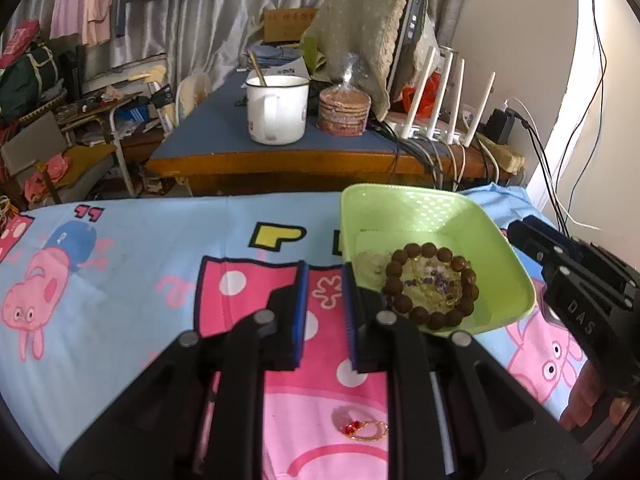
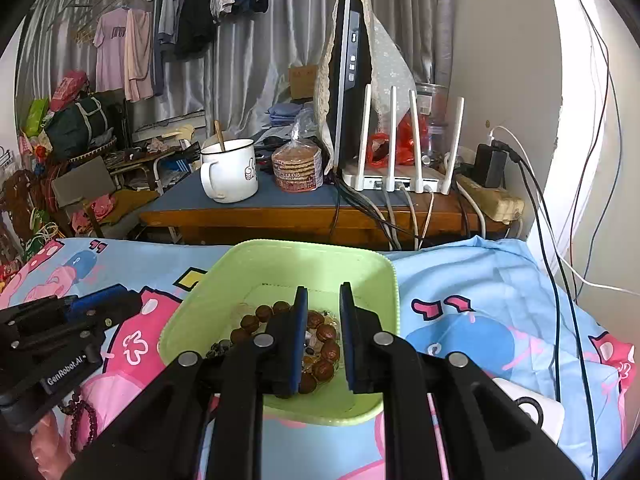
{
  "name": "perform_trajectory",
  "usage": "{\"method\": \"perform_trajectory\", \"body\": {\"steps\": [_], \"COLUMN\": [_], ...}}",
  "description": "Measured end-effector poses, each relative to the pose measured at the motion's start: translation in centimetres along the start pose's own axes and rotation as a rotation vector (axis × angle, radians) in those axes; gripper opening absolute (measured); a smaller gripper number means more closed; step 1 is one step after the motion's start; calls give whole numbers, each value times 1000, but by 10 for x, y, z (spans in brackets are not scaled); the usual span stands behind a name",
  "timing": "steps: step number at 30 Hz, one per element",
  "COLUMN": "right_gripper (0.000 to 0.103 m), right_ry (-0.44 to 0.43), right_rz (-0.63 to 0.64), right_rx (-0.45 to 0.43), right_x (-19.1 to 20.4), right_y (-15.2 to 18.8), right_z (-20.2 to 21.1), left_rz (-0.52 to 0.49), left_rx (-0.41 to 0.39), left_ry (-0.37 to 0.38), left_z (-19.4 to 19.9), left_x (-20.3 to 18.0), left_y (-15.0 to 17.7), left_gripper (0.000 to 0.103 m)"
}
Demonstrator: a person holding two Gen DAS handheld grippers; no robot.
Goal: Organize jewelry
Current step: 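Lower the bracelet into the green basket and open the right tool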
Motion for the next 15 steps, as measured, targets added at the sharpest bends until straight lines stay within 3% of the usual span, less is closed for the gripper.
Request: {"method": "perform_trajectory", "body": {"steps": [15], "right_gripper": [0], "right_ry": [-6], "right_rz": [11], "right_rx": [-8], "right_x": [3], "right_y": [-1], "right_z": [2], "left_rz": [-5], "left_rx": [2], "left_ry": [-2], "left_z": [-1], "left_x": [-1], "left_y": [3], "left_gripper": [15]}}
Point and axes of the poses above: each gripper's, at about its wrist camera, not at the fingertips, and z roughly against the way its jaws point, x to its left, y to its underside, the point moved 9 cm from there along -z, roughly the way its jaws point, and after that the axes turned 3 degrees about -x, right-handed, at the moved point
